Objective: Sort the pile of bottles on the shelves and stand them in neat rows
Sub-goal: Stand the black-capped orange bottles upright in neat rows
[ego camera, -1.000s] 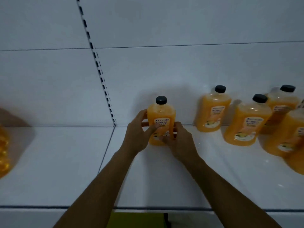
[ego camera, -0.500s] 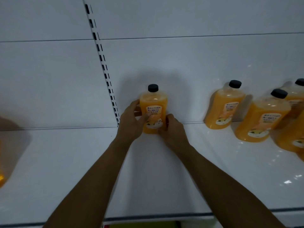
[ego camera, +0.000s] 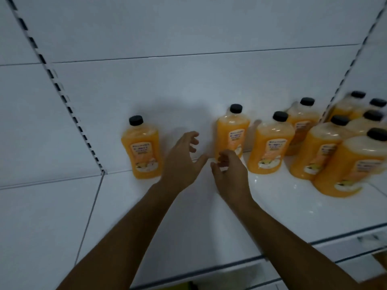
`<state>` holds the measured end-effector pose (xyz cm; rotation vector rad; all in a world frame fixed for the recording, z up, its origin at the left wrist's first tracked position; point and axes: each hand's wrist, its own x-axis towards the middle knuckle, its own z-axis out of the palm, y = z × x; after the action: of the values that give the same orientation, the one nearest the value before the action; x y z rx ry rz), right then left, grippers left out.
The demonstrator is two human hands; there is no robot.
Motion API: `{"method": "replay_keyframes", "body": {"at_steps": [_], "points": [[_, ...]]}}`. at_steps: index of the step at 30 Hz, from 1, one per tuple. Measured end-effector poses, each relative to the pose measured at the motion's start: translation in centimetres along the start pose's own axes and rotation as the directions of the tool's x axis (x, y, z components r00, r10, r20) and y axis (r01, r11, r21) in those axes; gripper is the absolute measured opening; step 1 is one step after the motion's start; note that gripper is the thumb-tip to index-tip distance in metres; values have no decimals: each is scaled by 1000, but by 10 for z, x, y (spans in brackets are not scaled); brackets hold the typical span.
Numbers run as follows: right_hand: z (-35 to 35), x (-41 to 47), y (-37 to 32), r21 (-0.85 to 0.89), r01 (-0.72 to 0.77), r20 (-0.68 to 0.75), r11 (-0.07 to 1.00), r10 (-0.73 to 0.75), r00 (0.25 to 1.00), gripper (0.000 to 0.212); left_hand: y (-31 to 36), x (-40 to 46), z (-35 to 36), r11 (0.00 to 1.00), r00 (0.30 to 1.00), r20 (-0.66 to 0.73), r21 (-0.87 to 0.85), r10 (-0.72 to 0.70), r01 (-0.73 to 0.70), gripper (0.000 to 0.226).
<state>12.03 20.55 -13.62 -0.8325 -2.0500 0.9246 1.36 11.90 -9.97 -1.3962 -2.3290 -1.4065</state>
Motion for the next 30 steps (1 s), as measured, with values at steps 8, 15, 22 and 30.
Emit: {"method": "replay_keyframes", "body": {"at_steps": [8, 15, 22, 30], "points": [[-46, -12, 37, 72, -157, 153, 985, 145, 978, 42, 25, 61, 58, 956, 981, 101, -229, -164, 184, 64], [-46, 0, 39, 53, -183, 198, 982, 169, 965, 58, 32, 62, 61, 945, 979, 43, -257, -199, 204, 42], [-24, 10, 8, 191, 1, 224, 982, -45, 974, 54, 20, 22, -5, 958, 987, 22, -238, -160, 161, 48], [36, -19, -47, 296, 35, 442, 955, -170, 881, 36, -14, -32, -102, 919, 930, -136, -252, -343, 302, 54]]}}
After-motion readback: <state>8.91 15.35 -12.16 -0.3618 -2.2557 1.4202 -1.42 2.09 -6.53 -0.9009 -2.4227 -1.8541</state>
